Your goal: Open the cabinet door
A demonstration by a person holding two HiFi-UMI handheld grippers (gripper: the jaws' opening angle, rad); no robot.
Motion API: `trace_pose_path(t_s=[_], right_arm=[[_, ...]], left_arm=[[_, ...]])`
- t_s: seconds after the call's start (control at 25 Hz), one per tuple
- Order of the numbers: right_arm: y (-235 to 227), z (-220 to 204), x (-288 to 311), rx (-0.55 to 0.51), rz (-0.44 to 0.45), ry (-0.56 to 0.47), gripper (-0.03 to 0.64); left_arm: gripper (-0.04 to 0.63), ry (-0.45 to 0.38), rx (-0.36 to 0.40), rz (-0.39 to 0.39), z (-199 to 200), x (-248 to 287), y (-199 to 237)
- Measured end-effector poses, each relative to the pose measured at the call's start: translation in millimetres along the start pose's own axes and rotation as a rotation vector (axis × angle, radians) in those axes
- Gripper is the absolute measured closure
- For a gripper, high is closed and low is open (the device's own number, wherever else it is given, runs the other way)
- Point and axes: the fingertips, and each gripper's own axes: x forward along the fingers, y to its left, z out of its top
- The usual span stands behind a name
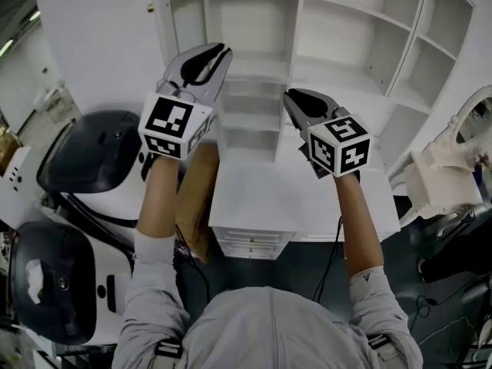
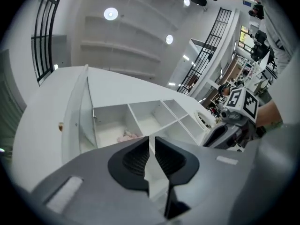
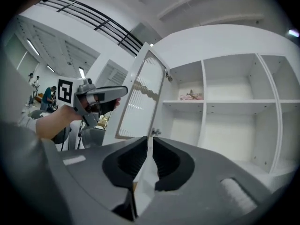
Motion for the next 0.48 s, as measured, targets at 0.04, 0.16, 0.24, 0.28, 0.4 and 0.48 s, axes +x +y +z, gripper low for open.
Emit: trace_pose_path(t_s=[0.04, 0.16, 0.24, 0.28, 0.4, 0.48], right_arm=[[-7, -7, -10, 0.004, -0.006, 0.006, 0.584], [-22, -31, -33, 0.023, -0.019, 0.023, 0.615], [-29, -47, -44, 0.04, -0.035, 0.025, 0.615], [-31, -55, -48, 0.05, -0.043, 0.025, 0.615], [-32, -80, -59, 0.057, -0.06, 0.046, 0.615], [-32, -94, -66, 0.056, -0.068, 0.063, 0.615]], left_arm=[[0.541, 0.015, -0.017, -0.015, -10, 2, -15], [0.565, 0.064, -0.078, -0.05, -43, 2, -55], [0.571, 0.095, -0.099, -0.078, -65, -1, -80], [0.572, 0.113, -0.11, -0.092, -76, -4, -91], [0.577, 0.162, -0.171, -0.105, -103, -13, -117], [0.577, 0.191, -0.207, -0.116, -117, -18, -132]])
